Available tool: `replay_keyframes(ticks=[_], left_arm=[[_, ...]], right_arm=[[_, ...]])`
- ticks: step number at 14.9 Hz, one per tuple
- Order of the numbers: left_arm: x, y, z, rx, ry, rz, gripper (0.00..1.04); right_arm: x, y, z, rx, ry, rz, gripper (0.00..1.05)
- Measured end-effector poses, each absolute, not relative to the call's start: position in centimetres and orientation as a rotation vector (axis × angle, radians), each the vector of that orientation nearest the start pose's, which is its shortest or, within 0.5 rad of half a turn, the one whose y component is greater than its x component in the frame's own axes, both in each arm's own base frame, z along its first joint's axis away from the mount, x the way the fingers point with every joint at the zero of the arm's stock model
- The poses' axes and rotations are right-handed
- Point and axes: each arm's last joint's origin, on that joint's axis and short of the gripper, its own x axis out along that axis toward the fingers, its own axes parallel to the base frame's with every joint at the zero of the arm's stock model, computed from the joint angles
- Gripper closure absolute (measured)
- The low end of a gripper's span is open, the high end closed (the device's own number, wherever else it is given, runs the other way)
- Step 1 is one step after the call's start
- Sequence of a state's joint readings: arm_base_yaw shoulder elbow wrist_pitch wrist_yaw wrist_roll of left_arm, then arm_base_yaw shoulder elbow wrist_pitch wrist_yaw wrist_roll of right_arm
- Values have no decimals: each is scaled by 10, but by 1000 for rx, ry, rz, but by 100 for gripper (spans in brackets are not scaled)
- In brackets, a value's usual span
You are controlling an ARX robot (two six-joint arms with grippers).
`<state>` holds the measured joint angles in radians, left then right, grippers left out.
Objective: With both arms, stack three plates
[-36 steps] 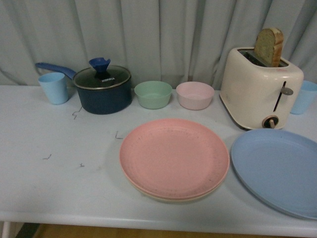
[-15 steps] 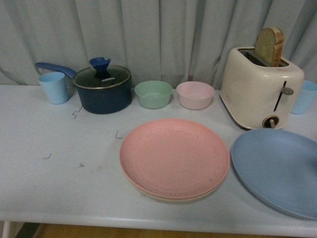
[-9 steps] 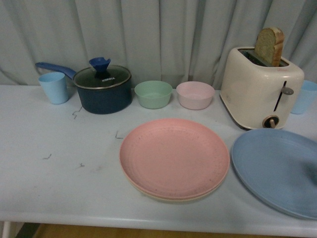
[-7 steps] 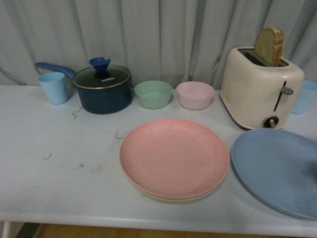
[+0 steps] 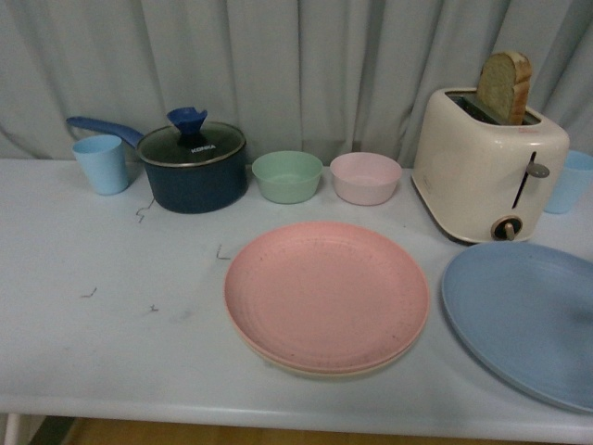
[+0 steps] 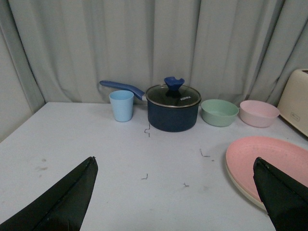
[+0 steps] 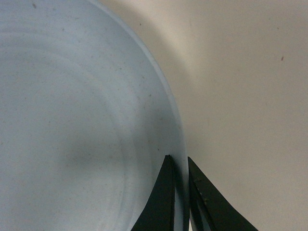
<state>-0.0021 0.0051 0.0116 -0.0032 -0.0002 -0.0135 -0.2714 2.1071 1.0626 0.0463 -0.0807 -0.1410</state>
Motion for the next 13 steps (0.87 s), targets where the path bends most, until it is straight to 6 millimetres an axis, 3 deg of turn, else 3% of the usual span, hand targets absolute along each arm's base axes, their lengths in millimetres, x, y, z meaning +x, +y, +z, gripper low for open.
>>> replay_keyframes(ticks=[3, 8, 11, 13], left_arm=[[97, 0, 167, -14, -3, -2, 7], [97, 0, 167, -13, -3, -2, 7], [97, 0, 167, -13, -3, -2, 7], [97, 0, 167, -13, -3, -2, 7]], right_arm=[[343, -103, 82, 87, 986, -100, 101], [285, -118, 144, 90, 904, -137, 102], [276, -96, 187, 73, 785, -44, 102], [284, -67, 207, 63, 706, 35, 102]])
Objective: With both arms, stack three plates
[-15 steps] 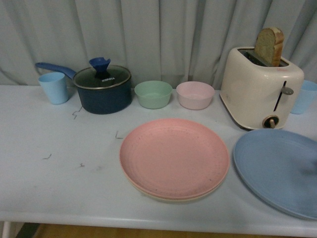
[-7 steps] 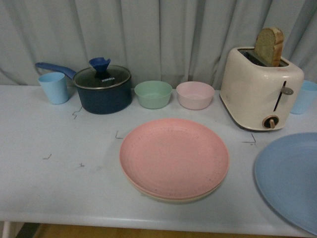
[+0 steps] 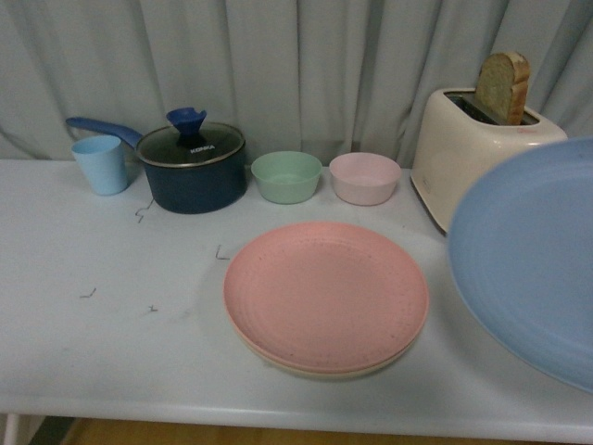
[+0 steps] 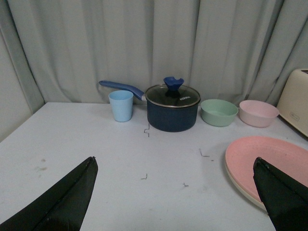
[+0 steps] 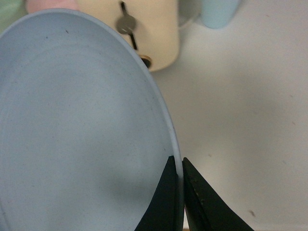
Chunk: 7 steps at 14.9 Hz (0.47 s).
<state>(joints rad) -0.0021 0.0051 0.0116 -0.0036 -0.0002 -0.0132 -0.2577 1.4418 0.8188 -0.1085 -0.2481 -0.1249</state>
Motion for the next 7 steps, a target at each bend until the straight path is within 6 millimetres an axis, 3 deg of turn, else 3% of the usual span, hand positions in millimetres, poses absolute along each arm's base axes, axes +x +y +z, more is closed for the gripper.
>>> replay_keyframes(ticks=[4, 7], left_arm=[[97, 0, 167, -13, -3, -2, 7], [97, 0, 167, -13, -3, -2, 7]], right_arm=[[324, 10, 221, 110, 618, 196, 102], [356, 56, 199, 164, 677, 248, 102]])
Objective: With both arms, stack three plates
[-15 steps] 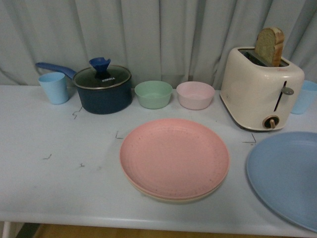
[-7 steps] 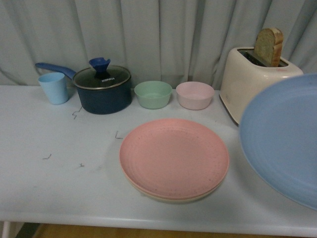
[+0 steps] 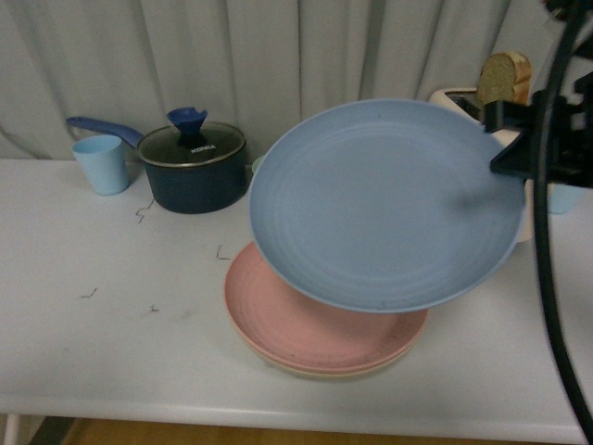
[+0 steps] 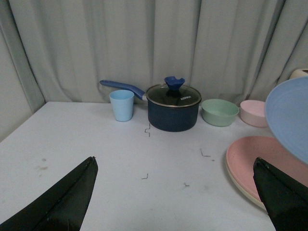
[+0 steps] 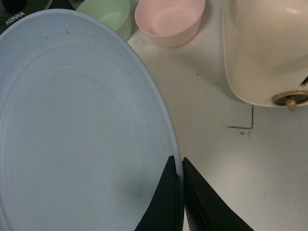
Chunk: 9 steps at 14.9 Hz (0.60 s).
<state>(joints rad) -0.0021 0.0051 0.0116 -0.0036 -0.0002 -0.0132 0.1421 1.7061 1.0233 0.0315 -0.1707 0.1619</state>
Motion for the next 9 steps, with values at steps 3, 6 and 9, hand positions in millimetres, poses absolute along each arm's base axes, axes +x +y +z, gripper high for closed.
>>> replay_keyframes(ticks=[3, 6, 9], left_arm=[[97, 0, 167, -13, -3, -2, 7], [97, 0, 167, -13, -3, -2, 7], [97, 0, 167, -13, -3, -2, 7]], right_arm=[[374, 84, 168, 172, 745, 237, 102], [385, 99, 143, 179, 796, 236, 102], [390, 103, 125, 196, 836, 221, 102]])
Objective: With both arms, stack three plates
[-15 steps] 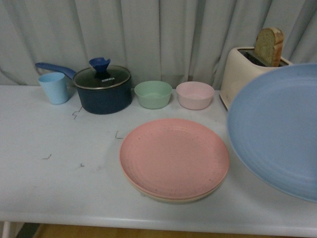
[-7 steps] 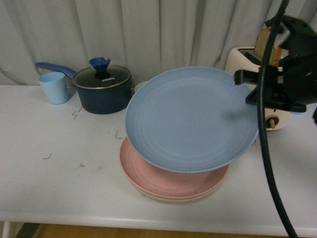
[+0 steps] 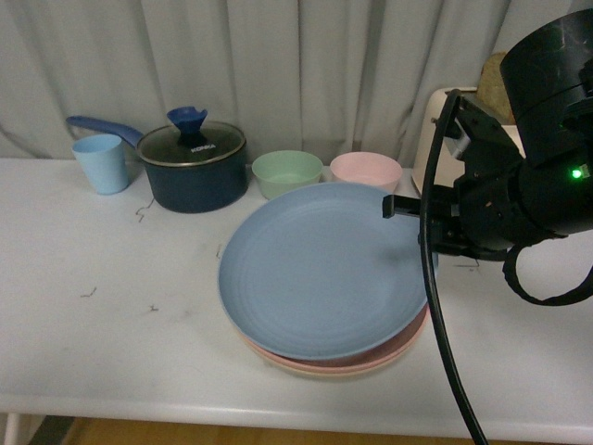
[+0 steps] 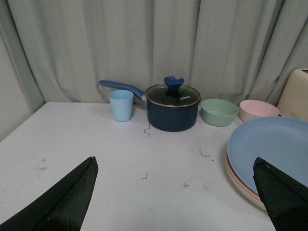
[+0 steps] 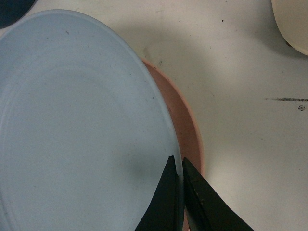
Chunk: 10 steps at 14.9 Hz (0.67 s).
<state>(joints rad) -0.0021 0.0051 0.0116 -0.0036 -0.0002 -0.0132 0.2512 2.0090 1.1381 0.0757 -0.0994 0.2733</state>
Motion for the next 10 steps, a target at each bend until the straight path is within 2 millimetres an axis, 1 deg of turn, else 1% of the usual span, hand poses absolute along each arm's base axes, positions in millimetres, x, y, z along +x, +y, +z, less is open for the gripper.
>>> replay_keyframes(ticks=[4, 7, 9, 10], left_arm=[[97, 0, 167, -13, -3, -2, 7], [97, 0, 167, -13, -3, -2, 7], [97, 0, 167, -13, -3, -2, 7], [97, 0, 167, -13, -3, -2, 7]], right_arm=[[396, 106, 119, 212, 843, 204, 102], [395, 106, 111, 225, 877, 181, 71], [395, 104, 113, 232, 876, 175, 50], [393, 101, 119, 227, 885, 158, 37]])
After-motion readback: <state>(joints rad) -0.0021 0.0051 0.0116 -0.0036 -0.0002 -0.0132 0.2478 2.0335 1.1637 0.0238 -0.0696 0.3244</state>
